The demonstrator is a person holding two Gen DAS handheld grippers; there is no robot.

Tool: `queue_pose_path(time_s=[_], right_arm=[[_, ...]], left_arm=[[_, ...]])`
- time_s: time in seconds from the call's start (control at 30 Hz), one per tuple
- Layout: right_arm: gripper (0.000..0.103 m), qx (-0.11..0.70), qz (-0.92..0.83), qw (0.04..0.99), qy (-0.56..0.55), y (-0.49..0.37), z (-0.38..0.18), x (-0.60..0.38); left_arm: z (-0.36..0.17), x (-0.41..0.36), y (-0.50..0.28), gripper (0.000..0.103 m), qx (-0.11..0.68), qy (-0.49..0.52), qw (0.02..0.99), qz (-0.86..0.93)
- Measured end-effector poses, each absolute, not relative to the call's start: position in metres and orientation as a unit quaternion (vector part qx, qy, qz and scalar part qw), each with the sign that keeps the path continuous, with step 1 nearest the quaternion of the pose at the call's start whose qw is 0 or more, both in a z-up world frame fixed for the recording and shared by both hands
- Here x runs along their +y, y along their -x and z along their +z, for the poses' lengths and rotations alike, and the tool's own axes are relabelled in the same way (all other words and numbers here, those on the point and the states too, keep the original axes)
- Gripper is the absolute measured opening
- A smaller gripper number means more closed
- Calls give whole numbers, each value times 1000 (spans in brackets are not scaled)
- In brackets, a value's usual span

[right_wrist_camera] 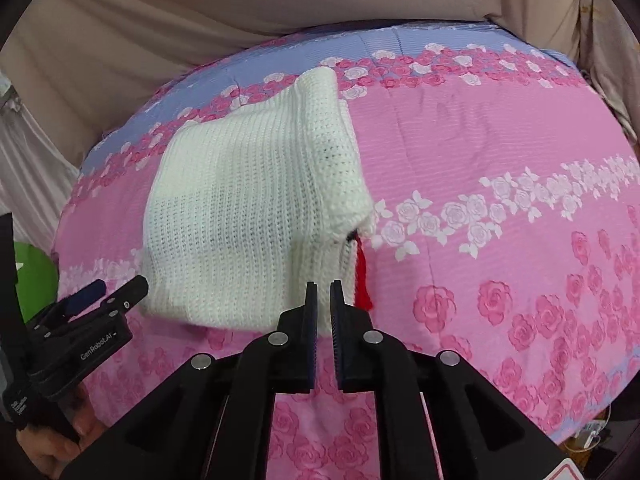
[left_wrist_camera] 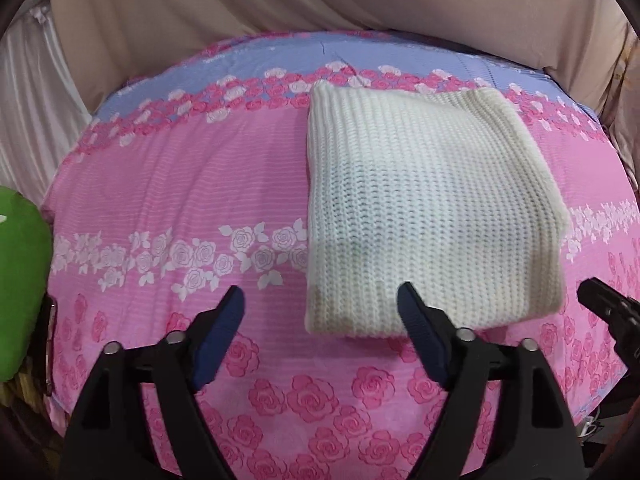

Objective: Fold small clothes

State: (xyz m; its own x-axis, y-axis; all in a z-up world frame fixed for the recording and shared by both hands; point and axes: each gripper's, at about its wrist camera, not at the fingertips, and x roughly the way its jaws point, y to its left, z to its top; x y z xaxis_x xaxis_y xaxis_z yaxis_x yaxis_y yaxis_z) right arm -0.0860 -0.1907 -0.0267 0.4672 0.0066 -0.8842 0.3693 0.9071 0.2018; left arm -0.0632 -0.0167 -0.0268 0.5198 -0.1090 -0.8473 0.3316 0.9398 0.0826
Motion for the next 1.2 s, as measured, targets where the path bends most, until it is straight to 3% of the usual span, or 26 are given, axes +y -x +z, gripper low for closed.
queue_pose_path(time_s=[0.07,0.2,0.37,1.2], right_arm=[[14,499,-128,838,-180,99,-22,-187],[35,487,-149,843,-172,116,-17,-181],[42,481,-168,847,-149,123,-16,-176],[42,488,-138,854,-121,134,-12,-140]], left_arm=[[-21,-20,77,86,456,-124,873,-122],[-18,-26,93,89,442,-110,880,-133],[-22,-34,107,90,435,-112,883,-135],[-18,-31,126,90,441,-101,887,-90]])
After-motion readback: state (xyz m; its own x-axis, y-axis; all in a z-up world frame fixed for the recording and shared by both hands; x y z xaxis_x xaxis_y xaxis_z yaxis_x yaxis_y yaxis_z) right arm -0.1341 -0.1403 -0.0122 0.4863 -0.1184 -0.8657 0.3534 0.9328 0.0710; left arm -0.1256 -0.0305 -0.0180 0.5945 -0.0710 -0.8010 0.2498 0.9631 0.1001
